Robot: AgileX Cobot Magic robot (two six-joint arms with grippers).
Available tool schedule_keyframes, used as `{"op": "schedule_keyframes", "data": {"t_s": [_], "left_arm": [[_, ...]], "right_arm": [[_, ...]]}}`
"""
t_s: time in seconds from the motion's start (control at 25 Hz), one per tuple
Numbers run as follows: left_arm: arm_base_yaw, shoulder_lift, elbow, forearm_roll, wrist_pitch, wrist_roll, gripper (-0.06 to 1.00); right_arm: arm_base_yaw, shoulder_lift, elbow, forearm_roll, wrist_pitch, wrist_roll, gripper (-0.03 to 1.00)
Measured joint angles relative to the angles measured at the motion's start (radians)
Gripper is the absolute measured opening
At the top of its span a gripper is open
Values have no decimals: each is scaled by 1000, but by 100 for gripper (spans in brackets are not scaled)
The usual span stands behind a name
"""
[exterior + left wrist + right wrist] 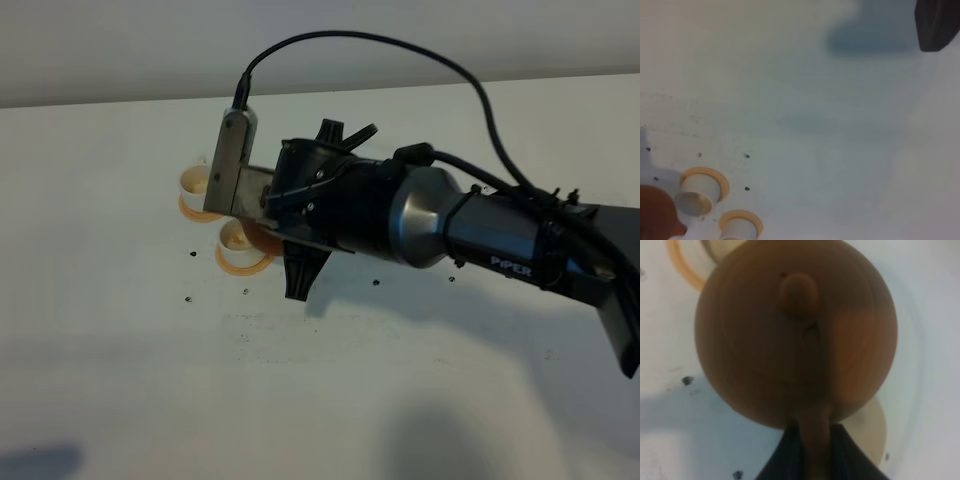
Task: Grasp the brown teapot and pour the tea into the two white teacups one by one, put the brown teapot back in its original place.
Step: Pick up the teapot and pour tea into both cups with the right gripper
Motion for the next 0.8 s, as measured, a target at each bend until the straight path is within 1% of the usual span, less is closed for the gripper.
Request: {"op": "schedule_keyframes", "data": {"t_s": [0.24,0.8], "left_arm": [[0,0,0,0,0,0,29],[0,0,0,0,0,0,29]], "right_arm": [[9,22,0,-20,7,-5,9],[26,26,0,-145,46,-8,9]]}}
